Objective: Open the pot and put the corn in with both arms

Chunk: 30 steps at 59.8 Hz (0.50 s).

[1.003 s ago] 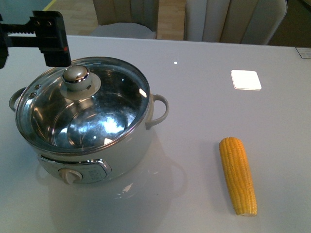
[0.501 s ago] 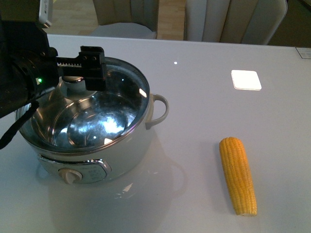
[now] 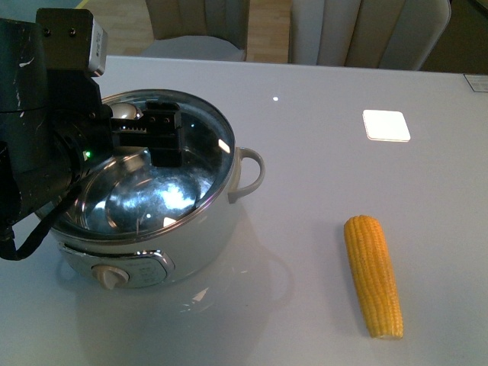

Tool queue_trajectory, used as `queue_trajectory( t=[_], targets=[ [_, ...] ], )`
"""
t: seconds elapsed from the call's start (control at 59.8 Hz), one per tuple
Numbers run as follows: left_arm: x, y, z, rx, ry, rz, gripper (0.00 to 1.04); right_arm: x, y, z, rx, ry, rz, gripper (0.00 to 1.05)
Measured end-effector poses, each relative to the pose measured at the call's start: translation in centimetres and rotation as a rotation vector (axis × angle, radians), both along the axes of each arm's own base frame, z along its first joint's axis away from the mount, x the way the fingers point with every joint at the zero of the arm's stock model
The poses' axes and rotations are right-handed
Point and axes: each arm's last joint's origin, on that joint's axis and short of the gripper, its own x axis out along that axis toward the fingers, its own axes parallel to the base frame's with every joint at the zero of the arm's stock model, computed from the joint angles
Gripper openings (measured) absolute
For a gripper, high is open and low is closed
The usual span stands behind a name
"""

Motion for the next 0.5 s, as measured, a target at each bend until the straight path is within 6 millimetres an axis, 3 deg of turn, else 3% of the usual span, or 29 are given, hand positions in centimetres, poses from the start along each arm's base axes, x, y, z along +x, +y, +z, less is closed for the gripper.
queue_trajectory(
  t=[0.284, 0.501],
  targets=[
    [-0.02, -0.28, 0.01, -0.008, 0.004, 0.009, 0.46, 0.0, 0.0, 0.0, 0.0, 0.0, 0.0, 0.96],
    [0.03, -0.28, 0.18, 0.007, -0.001, 0.011, 0.45, 0.0, 0.0, 0.0, 0.0, 0.0, 0.0, 0.96]
  ],
)
